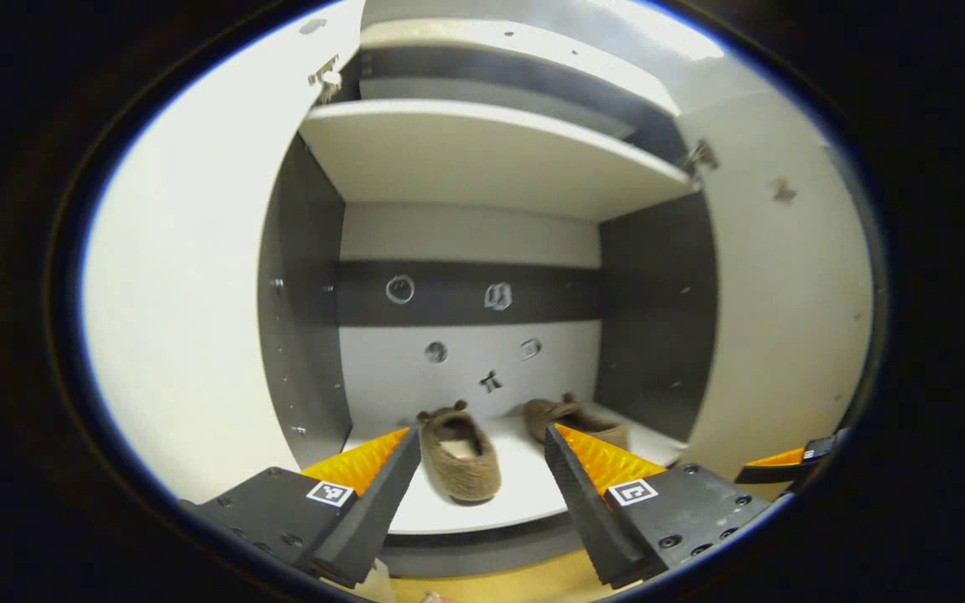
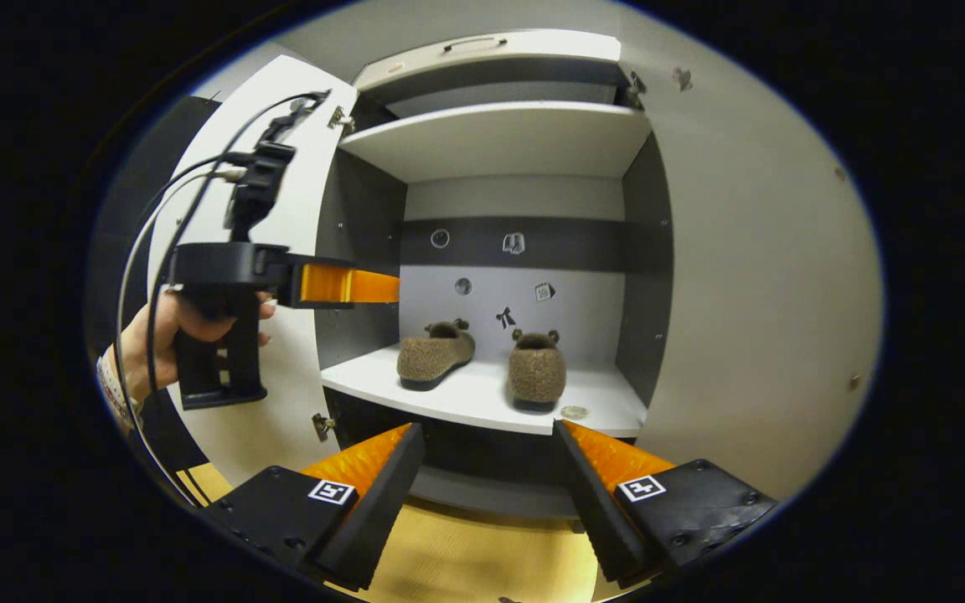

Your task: Grab one shoe with the right hand and put it into the shoe cabinet, grab the other shoe with the left hand and put it into the shoe cabinet; then close the right door with the right hand and the left door with the left hand.

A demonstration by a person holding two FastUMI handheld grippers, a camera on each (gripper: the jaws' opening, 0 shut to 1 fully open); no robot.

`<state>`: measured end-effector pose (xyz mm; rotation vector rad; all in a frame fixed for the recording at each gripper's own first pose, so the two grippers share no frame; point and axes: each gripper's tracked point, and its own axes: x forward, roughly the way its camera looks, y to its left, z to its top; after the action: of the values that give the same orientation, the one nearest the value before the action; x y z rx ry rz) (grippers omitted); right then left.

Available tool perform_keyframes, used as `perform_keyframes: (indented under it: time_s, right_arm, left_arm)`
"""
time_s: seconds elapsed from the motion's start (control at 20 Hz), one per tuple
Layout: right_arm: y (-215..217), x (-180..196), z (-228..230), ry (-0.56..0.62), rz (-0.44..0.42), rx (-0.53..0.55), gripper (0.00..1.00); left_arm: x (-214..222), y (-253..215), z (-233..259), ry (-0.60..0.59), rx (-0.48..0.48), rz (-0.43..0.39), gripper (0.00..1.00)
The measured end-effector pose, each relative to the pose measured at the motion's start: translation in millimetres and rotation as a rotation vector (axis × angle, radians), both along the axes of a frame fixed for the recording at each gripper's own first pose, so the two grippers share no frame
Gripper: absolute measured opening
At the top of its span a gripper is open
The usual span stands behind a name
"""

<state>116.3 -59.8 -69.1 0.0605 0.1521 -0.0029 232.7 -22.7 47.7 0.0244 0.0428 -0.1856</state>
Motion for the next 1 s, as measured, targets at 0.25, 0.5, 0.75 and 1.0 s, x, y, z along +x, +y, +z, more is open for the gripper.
perform_keyframes:
  time_s: [0.25, 0.5, 0.75, 1.0]
  right_arm:
    - [-27, -70, 47, -0.049, -0.106, 0.005, 0.98]
    - [-85, -134, 69, -0.060, -0.249, -0.029, 0.98]
    - [-178, -159, 70, -0.049, -0.428, -0.052, 0.98]
    - [-221, -133, 75, -0.090, -0.441, -0.038, 1.00]
  left_arm:
    - [-91, 0, 28, -0.060, -0.002, -0.043, 0.94]
    - [-158, -4, 27, -0.048, 0.032, -0.070, 0.94]
    - [-188, -5, 29, -0.070, 0.098, -0.088, 0.94]
    - [-197, -2, 22, -0.042, 0.084, -0.092, 0.97]
